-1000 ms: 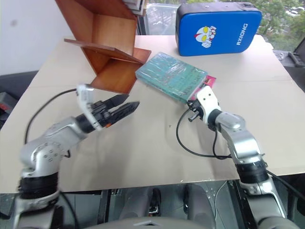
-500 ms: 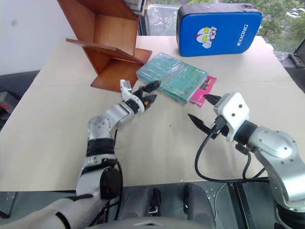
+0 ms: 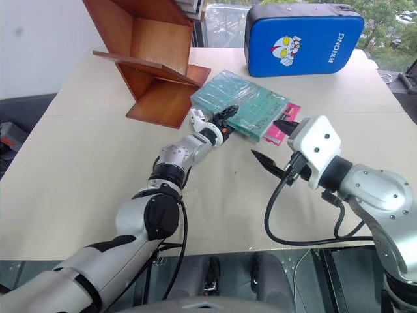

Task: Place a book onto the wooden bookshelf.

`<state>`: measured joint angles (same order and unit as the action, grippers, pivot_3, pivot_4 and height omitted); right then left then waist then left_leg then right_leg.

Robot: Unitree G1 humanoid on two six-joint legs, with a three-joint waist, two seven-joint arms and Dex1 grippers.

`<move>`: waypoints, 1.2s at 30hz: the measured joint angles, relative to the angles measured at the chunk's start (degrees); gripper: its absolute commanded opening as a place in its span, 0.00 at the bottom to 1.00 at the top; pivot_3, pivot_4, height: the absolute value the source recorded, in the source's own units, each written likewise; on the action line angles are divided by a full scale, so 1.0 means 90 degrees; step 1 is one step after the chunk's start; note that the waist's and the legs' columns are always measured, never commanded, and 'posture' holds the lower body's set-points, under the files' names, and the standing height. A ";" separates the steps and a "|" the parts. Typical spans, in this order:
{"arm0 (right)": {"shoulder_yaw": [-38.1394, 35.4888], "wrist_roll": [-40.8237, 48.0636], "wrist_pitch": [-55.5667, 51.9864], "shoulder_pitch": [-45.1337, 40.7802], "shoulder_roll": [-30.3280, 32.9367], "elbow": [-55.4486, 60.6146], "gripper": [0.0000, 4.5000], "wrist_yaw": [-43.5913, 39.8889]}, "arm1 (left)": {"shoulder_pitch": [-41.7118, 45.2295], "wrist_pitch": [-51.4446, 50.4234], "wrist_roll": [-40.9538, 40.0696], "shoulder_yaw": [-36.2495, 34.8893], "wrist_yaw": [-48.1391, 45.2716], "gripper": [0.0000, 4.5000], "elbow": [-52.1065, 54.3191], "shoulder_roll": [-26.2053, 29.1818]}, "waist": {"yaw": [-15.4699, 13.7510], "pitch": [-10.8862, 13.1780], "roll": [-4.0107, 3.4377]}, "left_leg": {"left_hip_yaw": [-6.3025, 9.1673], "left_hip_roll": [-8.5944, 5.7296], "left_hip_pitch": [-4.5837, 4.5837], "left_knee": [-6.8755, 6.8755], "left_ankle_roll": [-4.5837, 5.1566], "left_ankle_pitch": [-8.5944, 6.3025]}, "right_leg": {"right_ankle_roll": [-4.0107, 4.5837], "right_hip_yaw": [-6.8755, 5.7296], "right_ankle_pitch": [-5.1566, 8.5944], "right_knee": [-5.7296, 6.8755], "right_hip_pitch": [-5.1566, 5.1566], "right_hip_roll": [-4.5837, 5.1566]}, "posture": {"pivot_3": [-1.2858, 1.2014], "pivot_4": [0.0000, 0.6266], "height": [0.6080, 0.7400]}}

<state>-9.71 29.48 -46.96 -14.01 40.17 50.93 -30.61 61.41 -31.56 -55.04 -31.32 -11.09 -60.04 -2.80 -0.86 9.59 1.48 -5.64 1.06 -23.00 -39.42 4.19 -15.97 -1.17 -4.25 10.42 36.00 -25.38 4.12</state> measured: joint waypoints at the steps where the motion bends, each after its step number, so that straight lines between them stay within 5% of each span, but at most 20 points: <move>1: 0.0000 0.0009 -0.0029 0.0000 0.0002 0.0003 0.83 0.0022 | 0.0018 0.0002 0.0020 -0.0022 -0.0016 0.53 -0.0034 0.0006 | -0.0002 0.0000 0.0000 | 0.0003 0.0001 0.0001 0.0000 0.0000 0.0000 | 0.0000 -0.0003 0.0000 0.0000 0.0003 0.0000 | 0.52 0.24 0.98; 6: -0.0011 0.0099 -0.0192 0.0002 0.0043 0.0097 0.83 0.0203 | -0.0117 -0.0428 0.0072 -0.0189 -0.0044 0.04 0.0273 0.0042 | 0.0006 0.0000 -0.0001 | 0.0007 0.0003 0.0003 0.0000 0.0000 0.0000 | -0.0001 -0.0005 0.0001 0.0000 0.0006 0.0002 | 0.52 0.24 0.98; 7: -0.0017 0.0112 -0.0195 0.0002 0.0054 0.0101 0.83 0.0219 | -0.0172 -0.0550 0.0044 -0.0209 -0.0034 0.01 0.0416 0.0036 | 0.0008 0.0000 0.0000 | 0.0007 0.0005 0.0003 -0.0001 0.0000 0.0000 | -0.0001 -0.0005 0.0000 0.0000 0.0006 0.0002 | 0.52 0.24 0.98; 16: 0.0103 0.0077 -0.0081 -0.0108 0.0065 -0.0108 0.83 0.0245 | -0.1197 -0.1733 -0.0352 -0.0212 0.0807 0.01 0.2487 -0.0258 | 0.0014 -0.0001 -0.0001 | 0.0007 0.0008 0.0019 -0.0001 -0.0002 0.0001 | -0.0001 -0.0004 0.0000 0.0000 0.0020 0.0002 | 0.52 0.24 0.98; 19: 0.0210 0.0033 0.0020 -0.0143 0.0065 -0.0191 0.83 0.0233 | -0.1470 -0.2016 -0.0477 -0.0205 0.1032 0.24 0.3001 -0.0320 | 0.0014 -0.0001 -0.0001 | 0.0009 0.0009 0.0019 -0.0001 -0.0002 0.0001 | 0.0000 -0.0004 0.0000 0.0000 0.0020 0.0001 | 0.52 0.24 0.98; 23: 0.0245 0.0017 0.0113 -0.0166 0.0059 -0.0268 0.83 0.0230 | -0.1967 -0.2620 -0.0735 -0.0046 0.1204 0.24 0.3965 -0.0284 | 0.0020 0.0001 0.0000 | 0.0009 0.0009 0.0016 -0.0001 -0.0002 0.0001 | 0.0000 -0.0004 -0.0001 0.0000 0.0018 0.0001 | 0.52 0.24 0.98; 31: 0.0183 0.0022 0.0280 -0.0158 0.0021 -0.0289 0.83 0.0243 | -0.1609 -0.3569 -0.1088 0.0776 0.0054 0.24 0.5556 0.1077 | -0.0005 0.0003 -0.0001 | 0.0014 0.0008 0.0017 -0.0006 -0.0005 0.0002 | 0.0000 -0.0014 0.0000 0.0000 0.0026 0.0001 | 0.52 0.24 0.98; 36: 0.0145 -0.0021 0.0410 -0.0117 0.0016 -0.0460 0.83 0.0259 | -0.1092 -0.3410 -0.1581 0.0282 0.0642 0.04 0.4812 0.0704 | -0.0016 0.0002 0.0000 | 0.0024 0.0002 0.0019 -0.0007 -0.0004 0.0002 | 0.0000 -0.0022 0.0000 -0.0007 0.0034 0.0006 | 0.52 0.24 0.98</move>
<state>-8.41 29.29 -43.27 -15.07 40.31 46.80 -28.28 51.59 -62.24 -69.28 -28.78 -5.31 -16.73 3.54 -1.01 9.60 1.49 -5.42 1.08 -22.84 -39.48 4.15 -15.96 -1.17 -4.45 10.42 35.93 -25.08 4.18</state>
